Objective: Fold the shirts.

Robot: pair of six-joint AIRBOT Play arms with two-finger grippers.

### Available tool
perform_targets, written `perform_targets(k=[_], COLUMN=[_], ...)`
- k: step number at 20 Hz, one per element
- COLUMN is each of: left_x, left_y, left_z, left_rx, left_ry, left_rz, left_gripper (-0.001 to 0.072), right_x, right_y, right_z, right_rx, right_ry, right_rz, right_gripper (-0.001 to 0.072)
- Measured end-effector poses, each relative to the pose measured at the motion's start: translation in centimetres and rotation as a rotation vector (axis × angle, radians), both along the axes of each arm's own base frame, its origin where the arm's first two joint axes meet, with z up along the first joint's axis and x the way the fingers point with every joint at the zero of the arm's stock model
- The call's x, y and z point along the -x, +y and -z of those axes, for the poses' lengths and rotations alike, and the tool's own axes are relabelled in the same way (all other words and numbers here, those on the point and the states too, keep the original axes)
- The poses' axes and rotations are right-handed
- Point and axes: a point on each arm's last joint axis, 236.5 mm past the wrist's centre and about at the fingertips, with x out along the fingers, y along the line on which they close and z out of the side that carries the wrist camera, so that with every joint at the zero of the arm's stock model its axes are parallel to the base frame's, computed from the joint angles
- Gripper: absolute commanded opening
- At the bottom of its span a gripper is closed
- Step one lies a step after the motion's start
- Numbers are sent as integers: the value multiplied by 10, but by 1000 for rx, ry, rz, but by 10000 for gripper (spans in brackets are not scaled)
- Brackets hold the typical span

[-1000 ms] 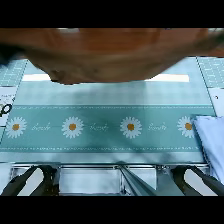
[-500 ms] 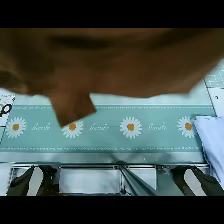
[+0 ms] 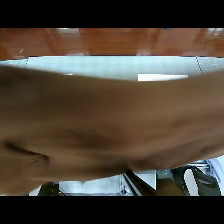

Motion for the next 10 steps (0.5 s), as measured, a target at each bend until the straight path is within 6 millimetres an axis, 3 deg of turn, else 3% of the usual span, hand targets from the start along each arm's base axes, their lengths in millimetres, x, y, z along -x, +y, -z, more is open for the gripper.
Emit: perform_targets(k=[3,7,10], left_x=[-45,-137,-207], left_y=[24,37,41], left_z=[52,153,221], left_rx=[50,104,138], left_ry=[190,509,658], left_rz=[-33,-45,-41], left_gripper=[21,21,21], right_x=[-33,-98,-151], right_y=[6,24,25], right_z=[42,109,164], right_rx=[-71,-198,-319], right_ry=[126,332,479], right_rz=[-85,-292,-411], right_gripper=[40,40,40])
